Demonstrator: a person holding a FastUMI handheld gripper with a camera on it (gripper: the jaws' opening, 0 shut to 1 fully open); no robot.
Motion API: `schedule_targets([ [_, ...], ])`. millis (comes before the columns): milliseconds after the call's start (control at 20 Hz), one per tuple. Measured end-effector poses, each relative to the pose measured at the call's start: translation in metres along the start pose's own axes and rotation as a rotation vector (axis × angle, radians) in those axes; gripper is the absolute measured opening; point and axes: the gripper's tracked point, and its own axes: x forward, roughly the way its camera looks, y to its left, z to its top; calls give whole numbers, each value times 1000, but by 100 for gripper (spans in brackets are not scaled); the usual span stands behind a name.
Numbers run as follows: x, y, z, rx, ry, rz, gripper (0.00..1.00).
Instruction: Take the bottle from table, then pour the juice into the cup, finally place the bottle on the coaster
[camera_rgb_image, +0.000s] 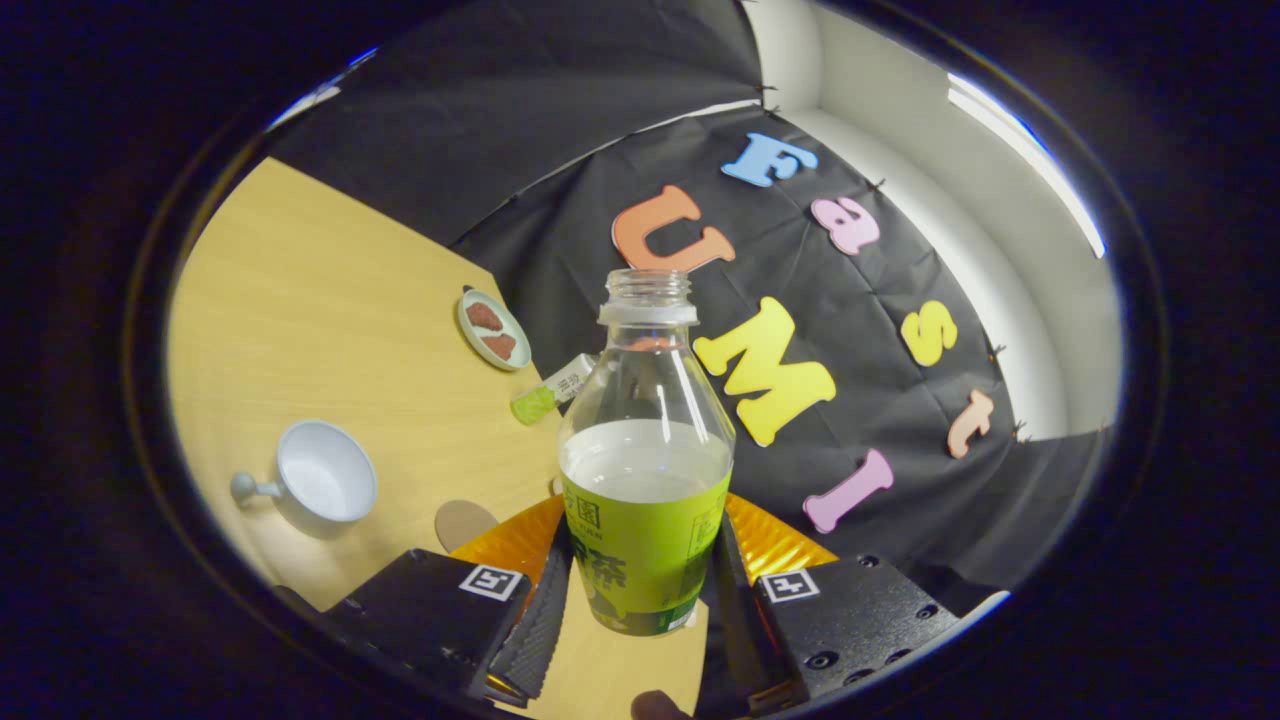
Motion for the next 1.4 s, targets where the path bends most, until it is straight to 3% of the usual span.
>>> schedule_targets([
  [350, -5, -3, 16, 402, -55, 108, 72],
  [750, 20, 2, 24, 667, -69, 226, 73],
  [1150, 85, 38, -13, 818, 28, 323, 73],
  [1400, 112, 78, -37, 813, 74, 358, 74],
])
